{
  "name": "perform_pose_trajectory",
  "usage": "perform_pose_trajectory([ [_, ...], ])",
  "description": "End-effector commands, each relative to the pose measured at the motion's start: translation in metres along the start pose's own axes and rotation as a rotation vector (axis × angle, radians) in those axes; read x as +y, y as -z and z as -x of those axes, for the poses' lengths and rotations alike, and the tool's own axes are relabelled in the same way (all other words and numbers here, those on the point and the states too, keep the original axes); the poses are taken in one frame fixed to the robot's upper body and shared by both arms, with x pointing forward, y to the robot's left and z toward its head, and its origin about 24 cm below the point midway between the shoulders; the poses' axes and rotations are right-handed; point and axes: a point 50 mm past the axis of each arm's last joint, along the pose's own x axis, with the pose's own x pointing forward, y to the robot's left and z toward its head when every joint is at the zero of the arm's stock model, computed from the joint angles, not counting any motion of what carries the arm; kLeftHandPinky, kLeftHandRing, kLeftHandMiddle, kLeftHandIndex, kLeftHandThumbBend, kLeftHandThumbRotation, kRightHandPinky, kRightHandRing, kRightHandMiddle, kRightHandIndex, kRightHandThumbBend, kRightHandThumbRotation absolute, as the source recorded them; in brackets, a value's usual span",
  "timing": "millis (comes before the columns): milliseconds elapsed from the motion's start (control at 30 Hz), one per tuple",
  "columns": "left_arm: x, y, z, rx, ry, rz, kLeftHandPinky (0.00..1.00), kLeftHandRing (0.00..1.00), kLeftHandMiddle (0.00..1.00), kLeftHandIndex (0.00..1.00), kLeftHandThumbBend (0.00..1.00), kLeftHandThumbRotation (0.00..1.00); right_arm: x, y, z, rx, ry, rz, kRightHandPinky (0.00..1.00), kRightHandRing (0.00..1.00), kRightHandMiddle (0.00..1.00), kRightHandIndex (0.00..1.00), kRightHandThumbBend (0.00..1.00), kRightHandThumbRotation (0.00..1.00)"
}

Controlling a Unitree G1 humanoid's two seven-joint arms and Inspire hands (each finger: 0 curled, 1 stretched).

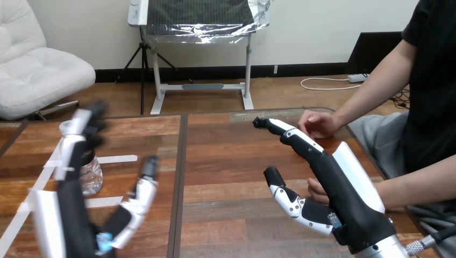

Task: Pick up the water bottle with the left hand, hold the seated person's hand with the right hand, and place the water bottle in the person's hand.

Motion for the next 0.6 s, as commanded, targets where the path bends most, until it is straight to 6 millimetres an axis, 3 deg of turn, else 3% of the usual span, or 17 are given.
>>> perform_pose_trajectory([
  [0, 0.000, -0.008, -0.020, -0.020, -0.141, 0.024, 0.79, 0.86, 0.89, 0.91, 0.53, 0.04, -0.007, -0.006, -0.011, -0.054, 0.031, -0.006, 0.88, 0.90, 0.90, 0.86, 0.12, 0.00],
  [567, 0.012, 0.021, -0.042, 0.028, -0.152, -0.049, 0.86, 0.90, 0.93, 0.94, 0.63, 0.13, -0.007, -0.006, -0.012, -0.070, 0.023, 0.021, 0.90, 0.91, 0.90, 0.86, 0.12, 0.00],
])
